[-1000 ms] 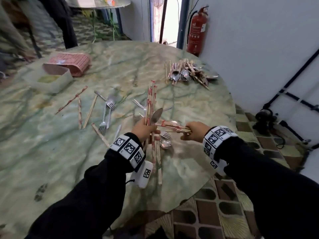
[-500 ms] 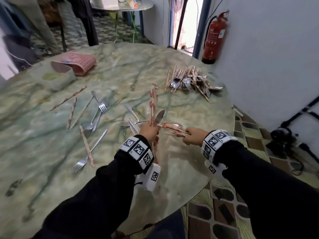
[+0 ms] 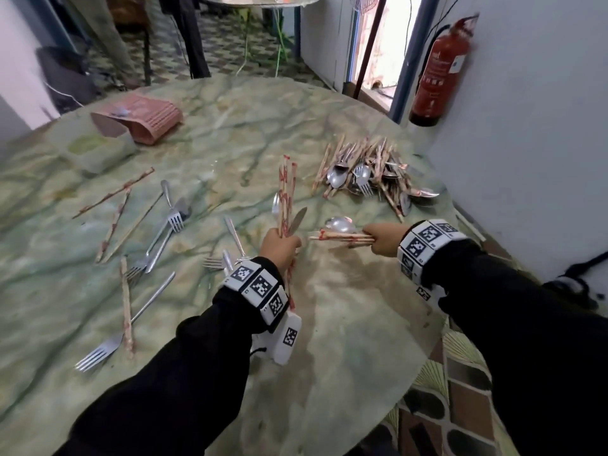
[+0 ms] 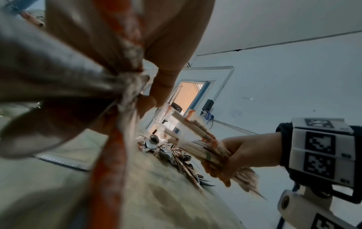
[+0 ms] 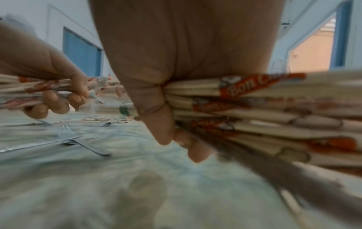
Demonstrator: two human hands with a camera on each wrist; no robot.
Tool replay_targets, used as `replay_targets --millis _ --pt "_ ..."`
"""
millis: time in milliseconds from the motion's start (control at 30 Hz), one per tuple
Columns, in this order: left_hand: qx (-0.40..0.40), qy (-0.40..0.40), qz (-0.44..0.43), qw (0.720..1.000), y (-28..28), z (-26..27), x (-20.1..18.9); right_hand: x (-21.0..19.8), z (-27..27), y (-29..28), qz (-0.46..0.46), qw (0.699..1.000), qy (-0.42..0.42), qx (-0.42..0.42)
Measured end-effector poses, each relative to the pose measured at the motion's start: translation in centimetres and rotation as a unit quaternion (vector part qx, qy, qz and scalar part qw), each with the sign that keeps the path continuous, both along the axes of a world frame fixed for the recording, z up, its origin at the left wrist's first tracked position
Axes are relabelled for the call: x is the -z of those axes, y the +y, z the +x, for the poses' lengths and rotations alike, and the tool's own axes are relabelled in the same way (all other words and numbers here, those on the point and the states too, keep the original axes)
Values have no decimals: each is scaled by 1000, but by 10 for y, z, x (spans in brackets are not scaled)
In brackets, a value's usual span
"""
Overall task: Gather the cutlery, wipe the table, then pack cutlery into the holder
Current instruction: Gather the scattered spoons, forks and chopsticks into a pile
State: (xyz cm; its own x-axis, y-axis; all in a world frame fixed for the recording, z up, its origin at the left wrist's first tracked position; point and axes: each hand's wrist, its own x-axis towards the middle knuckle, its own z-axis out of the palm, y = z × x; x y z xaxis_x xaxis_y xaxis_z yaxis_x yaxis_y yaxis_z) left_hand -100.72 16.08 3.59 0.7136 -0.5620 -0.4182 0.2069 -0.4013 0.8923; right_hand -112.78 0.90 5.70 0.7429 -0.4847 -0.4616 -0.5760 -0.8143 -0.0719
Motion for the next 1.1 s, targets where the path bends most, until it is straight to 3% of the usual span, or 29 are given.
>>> replay_targets --millis 300,533,733,900,1100 --pt "-109 69 -24 991 -58 7 -4 -31 20 -109 -110 984 -6 -138" --pt "-222 45 -23 974 -110 3 -7 -30 47 -178 -143 955 -5 -261" --pt "-125 5 -15 992 -135 -11 -13 -23 72 -211 -153 925 -16 -346" --pt "-126 -14 -3 992 -150 0 -18 -23 101 -227 -173 905 -31 -388" --pt "-132 -60 10 989 -168 27 -19 -11 128 -242 -165 903 -25 -395"
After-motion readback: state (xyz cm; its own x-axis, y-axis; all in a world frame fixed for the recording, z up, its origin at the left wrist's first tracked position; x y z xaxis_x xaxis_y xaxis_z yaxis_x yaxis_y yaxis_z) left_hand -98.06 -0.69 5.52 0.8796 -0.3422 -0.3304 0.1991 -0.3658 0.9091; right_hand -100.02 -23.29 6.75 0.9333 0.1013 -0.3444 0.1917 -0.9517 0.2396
